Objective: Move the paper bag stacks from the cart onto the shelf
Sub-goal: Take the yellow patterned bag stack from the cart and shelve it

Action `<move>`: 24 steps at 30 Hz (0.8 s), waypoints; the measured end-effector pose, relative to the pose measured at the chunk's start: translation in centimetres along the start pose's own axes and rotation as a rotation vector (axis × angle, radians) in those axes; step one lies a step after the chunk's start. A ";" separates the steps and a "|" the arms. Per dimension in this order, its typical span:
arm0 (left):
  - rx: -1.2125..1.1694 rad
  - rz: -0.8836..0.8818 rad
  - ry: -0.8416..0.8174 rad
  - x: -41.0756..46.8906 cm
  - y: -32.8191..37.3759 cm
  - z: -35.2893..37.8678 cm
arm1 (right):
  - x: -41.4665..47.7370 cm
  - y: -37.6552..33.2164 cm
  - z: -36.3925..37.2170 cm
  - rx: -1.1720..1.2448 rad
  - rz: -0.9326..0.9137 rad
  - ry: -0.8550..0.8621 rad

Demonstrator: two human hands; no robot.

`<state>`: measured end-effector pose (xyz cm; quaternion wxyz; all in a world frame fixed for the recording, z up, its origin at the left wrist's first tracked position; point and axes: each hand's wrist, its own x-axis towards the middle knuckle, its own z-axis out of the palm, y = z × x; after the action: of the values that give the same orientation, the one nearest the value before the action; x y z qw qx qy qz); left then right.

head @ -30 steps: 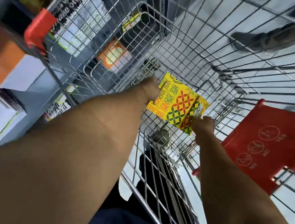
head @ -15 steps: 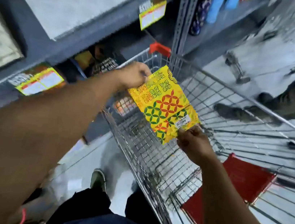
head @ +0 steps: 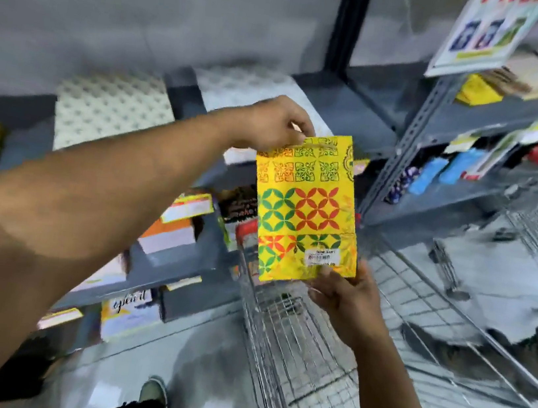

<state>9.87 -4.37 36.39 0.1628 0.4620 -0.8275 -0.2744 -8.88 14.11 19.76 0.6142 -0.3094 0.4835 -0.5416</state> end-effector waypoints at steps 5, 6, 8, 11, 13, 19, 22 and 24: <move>0.063 -0.060 0.053 -4.0 -3.5 -5.3 | 1.0 -1.0 5.4 -0.095 -0.020 -0.213; 0.040 -0.083 0.072 -4.8 -4.5 -6.2 | 1.3 -1.1 6.8 -0.126 -0.026 -0.257; -0.055 -0.141 0.164 -6.3 -6.6 -8.1 | 2.0 -1.2 9.7 -0.162 -0.035 -0.330; -0.345 -0.273 0.437 -9.1 -9.8 -10.9 | 3.2 -0.8 14.4 -0.207 -0.039 -0.407; -0.569 -0.364 0.637 -11.0 -11.7 -12.3 | 3.9 -0.3 17.4 -0.222 -0.038 -0.448; -0.930 -0.509 0.801 -20.9 -18.5 -14.6 | 6.2 2.4 28.6 -0.189 -0.002 -0.546; -0.815 -0.490 0.730 -26.9 -21.9 -14.7 | 6.8 4.2 34.0 -0.268 -0.045 -0.644; -0.782 -0.489 0.729 -30.0 -24.4 -15.4 | 7.0 5.5 37.7 -0.344 -0.085 -0.701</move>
<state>49.97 6.23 33.48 0.5271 0.6096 -0.4250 -0.4123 27.77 3.13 25.87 0.6583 -0.5938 0.3146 -0.3392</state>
